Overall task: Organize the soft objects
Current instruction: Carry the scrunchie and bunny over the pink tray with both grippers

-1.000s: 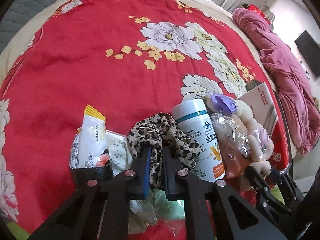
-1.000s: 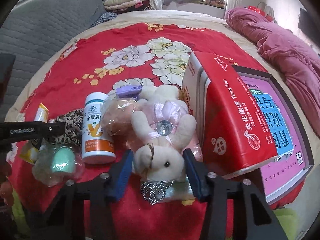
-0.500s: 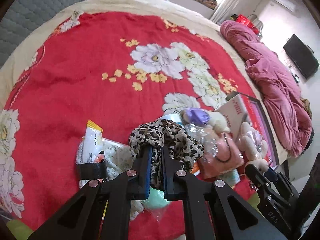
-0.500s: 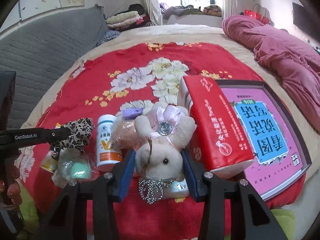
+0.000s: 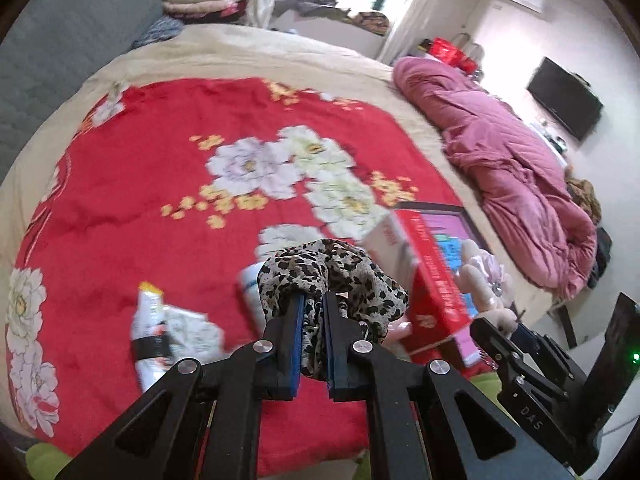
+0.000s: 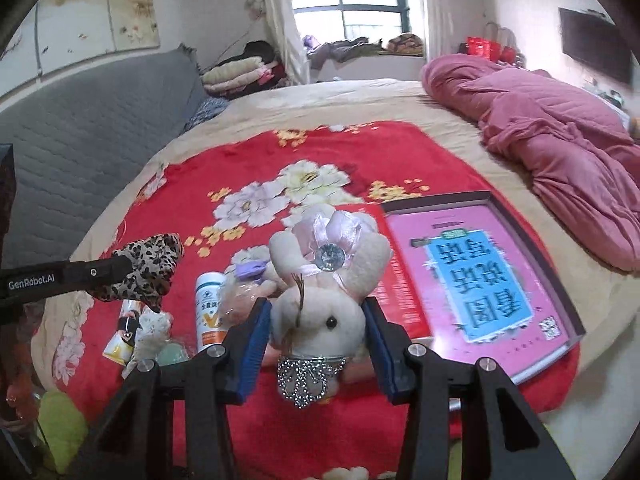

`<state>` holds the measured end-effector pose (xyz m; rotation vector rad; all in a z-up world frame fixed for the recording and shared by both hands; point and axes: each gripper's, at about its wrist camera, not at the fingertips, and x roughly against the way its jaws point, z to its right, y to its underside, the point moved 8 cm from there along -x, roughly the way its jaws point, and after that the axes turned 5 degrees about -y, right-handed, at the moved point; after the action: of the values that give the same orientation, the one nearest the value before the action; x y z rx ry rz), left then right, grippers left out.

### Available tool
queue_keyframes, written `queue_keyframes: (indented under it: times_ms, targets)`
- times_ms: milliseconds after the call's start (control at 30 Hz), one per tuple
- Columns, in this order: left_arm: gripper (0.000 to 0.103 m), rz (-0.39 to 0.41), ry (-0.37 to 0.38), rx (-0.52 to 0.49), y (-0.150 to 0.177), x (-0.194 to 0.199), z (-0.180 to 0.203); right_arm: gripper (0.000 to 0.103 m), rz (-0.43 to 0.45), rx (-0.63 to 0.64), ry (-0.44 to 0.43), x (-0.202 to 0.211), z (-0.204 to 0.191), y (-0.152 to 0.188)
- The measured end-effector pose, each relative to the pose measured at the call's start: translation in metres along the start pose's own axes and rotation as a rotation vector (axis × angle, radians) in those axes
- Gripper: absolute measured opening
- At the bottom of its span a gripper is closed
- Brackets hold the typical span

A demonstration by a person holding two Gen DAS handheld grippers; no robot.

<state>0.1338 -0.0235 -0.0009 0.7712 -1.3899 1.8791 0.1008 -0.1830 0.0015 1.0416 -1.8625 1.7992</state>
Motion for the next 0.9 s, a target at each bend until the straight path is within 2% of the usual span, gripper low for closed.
queue_keyframes:
  times_ms: [300, 433, 667, 900]
  targets:
    - [0.009, 0.007, 0.089, -0.109, -0.001, 0.013, 0.086, 0.047, 0.078, -0.076, 0.066, 0.048, 0.056, -0.017]
    - [0.009, 0.007, 0.123, -0.158, -0.001, 0.009, 0.127, 0.047, 0.082, -0.091, 0.119, 0.061, 0.087, -0.02]
    - [0.009, -0.026, 0.166, -0.22, 0.005, -0.018, 0.186, 0.047, 0.085, -0.159, 0.176, 0.073, 0.146, -0.018]
    - [0.009, -0.071, 0.163, -0.275, 0.016, -0.058, 0.227, 0.047, 0.066, -0.174, 0.201, 0.069, 0.188, -0.008]
